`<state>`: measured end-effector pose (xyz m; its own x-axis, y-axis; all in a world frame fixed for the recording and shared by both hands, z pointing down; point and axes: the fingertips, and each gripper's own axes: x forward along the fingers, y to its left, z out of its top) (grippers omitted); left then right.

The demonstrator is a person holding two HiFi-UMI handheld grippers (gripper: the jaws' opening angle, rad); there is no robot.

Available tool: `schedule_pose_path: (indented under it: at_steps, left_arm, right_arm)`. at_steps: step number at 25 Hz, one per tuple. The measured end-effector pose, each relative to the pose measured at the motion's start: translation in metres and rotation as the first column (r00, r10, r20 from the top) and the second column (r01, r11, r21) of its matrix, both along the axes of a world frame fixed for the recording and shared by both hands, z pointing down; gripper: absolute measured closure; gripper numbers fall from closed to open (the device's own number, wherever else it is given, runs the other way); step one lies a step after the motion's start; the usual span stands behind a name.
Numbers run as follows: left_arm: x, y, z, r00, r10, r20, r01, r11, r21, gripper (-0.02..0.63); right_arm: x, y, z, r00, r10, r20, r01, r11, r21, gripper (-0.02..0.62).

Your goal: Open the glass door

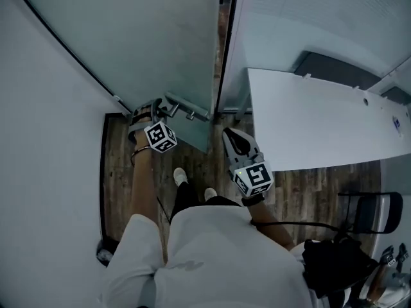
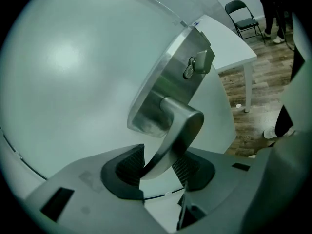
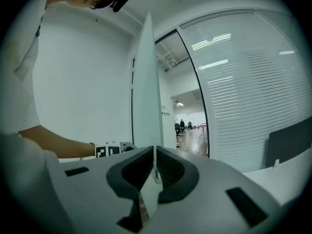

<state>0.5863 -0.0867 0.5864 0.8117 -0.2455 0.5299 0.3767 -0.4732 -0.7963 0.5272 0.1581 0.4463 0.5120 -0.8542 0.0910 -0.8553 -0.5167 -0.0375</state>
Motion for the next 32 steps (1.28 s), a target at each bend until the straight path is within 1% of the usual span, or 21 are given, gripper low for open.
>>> schedule_pose_path:
  at_steps: [2,4,7,8,12,16,19,22,25,27,30,32]
  left_arm:
    - [-0.024,-0.004,0.004,1.0,-0.028,0.012,0.028,1.0,-0.004,0.462]
    - [-0.045,-0.006,0.006,0.999,-0.049,-0.006,0.049,0.999,-0.014,0.454]
    - [-0.066,-0.009,0.003,0.998,-0.027,-0.058,0.025,0.999,-0.032,0.444]
    - [-0.074,-0.011,0.004,0.998,-0.021,-0.06,0.019,0.999,-0.035,0.441]
    - [-0.111,-0.021,0.009,1.0,0.002,-0.021,-0.003,0.999,-0.041,0.436]
    - [-0.142,-0.032,0.011,0.999,0.034,-0.025,-0.035,0.998,-0.056,0.43]
    - [-0.164,-0.039,0.012,0.998,0.051,-0.037,-0.053,0.996,-0.068,0.422]
    - [-0.186,-0.045,0.015,0.997,0.074,-0.033,-0.077,0.994,-0.075,0.415]
    - [-0.209,-0.057,0.017,0.996,0.087,-0.034,-0.089,0.994,-0.068,0.411]
    - [-0.222,-0.064,0.016,0.995,0.098,-0.015,-0.098,0.994,-0.051,0.411]
    - [-0.243,-0.076,0.016,0.994,0.107,0.029,-0.107,0.994,-0.002,0.411]
    - [-0.26,-0.082,0.016,0.993,0.109,0.047,-0.111,0.993,0.036,0.411]
  right_arm:
    - [-0.003,-0.008,-0.008,0.998,-0.062,-0.006,0.062,0.998,0.014,0.575]
    - [-0.006,-0.016,-0.015,0.994,-0.11,-0.019,0.11,0.993,0.035,0.575]
    - [-0.016,-0.031,-0.019,0.99,-0.138,-0.036,0.14,0.988,0.059,0.575]
    - [-0.019,-0.037,-0.018,0.988,-0.149,-0.035,0.151,0.987,0.06,0.575]
    - [-0.033,-0.064,-0.009,0.982,-0.191,-0.007,0.191,0.98,0.058,0.575]
    - [-0.057,-0.092,-0.002,0.97,-0.241,0.005,0.241,0.97,0.044,0.575]
    - [-0.08,-0.112,0.0,0.957,-0.288,-0.019,0.288,0.957,0.034,0.575]
    - [-0.104,-0.128,0.001,0.941,-0.334,-0.05,0.336,0.941,0.031,0.575]
    - [-0.126,-0.147,0.005,0.926,-0.372,-0.061,0.372,0.928,0.0,0.575]
    - [-0.137,-0.158,0.006,0.918,-0.39,-0.076,0.388,0.921,-0.029,0.574]
    - [-0.155,-0.177,0.01,0.903,-0.421,-0.089,0.415,0.907,-0.073,0.574]
    - [-0.17,-0.19,0.012,0.887,-0.452,-0.099,0.444,0.891,-0.095,0.574]
